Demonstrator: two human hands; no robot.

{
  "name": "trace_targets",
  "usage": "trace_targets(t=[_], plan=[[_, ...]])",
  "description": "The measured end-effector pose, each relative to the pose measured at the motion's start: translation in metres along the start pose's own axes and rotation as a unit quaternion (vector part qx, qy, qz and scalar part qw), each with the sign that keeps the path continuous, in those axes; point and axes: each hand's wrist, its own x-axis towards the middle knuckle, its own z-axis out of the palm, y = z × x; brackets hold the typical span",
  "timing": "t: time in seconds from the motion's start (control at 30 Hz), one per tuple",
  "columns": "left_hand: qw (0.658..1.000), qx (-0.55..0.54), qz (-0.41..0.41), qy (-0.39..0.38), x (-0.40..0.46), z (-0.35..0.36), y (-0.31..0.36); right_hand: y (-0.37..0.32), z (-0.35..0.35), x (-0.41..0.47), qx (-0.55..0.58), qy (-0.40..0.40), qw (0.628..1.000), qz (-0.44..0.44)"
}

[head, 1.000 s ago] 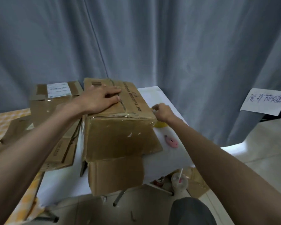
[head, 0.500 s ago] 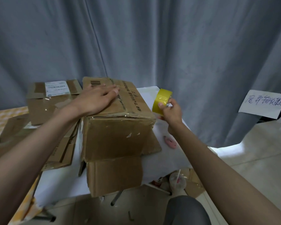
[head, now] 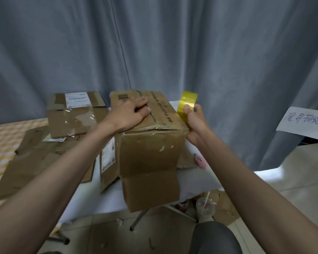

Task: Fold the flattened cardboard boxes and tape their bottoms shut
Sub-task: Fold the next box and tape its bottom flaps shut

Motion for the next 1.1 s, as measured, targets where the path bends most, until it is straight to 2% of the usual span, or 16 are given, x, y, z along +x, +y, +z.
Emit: trace_targets(t=[0.13, 0.3, 0.5, 0.63, 0.7, 0.8, 0.9, 1.0, 1.1], plan=[[1.000, -0.024, -0.011, -0.002, -0.004, 0.012, -0.008, 0.002, -0.001, 0.003, -0.033, 0.004, 0.999, -0.002], [0.999, -0.038, -0.012, -0.010, -0.025, 0.038, -0.026, 0.000, -0.010, 0.000, -0.117, -0.040, 0.992, -0.006], [0.998, 0.021, 0.006, -0.059, -0.019, 0.037, -0.030, -0.016, 0.016, -0.001, -0.242, -0.071, 0.954, -0.161], [0.998, 0.016, 0.012, -0.061, -0.015, 0.039, -0.035, -0.010, 0.049, -0.013, -0.264, -0.093, 0.940, -0.193], [0.998, -0.034, 0.006, -0.044, -0.015, 0.038, -0.035, 0.001, 0.059, -0.016, -0.245, -0.117, 0.941, -0.201], [0.989, -0.144, -0.018, -0.006, -0.016, 0.034, -0.038, 0.010, 0.058, -0.025, -0.283, -0.140, 0.919, -0.238], [0.969, -0.222, -0.006, 0.106, -0.015, 0.027, -0.044, 0.012, 0.051, -0.024, -0.294, -0.152, 0.912, -0.241], [0.952, -0.201, 0.084, 0.215, -0.007, 0.018, -0.037, 0.013, 0.051, -0.023, -0.310, -0.150, 0.905, -0.249], [0.950, -0.120, 0.164, 0.239, 0.001, 0.009, -0.022, 0.015, 0.051, -0.021, -0.312, -0.163, 0.896, -0.270]])
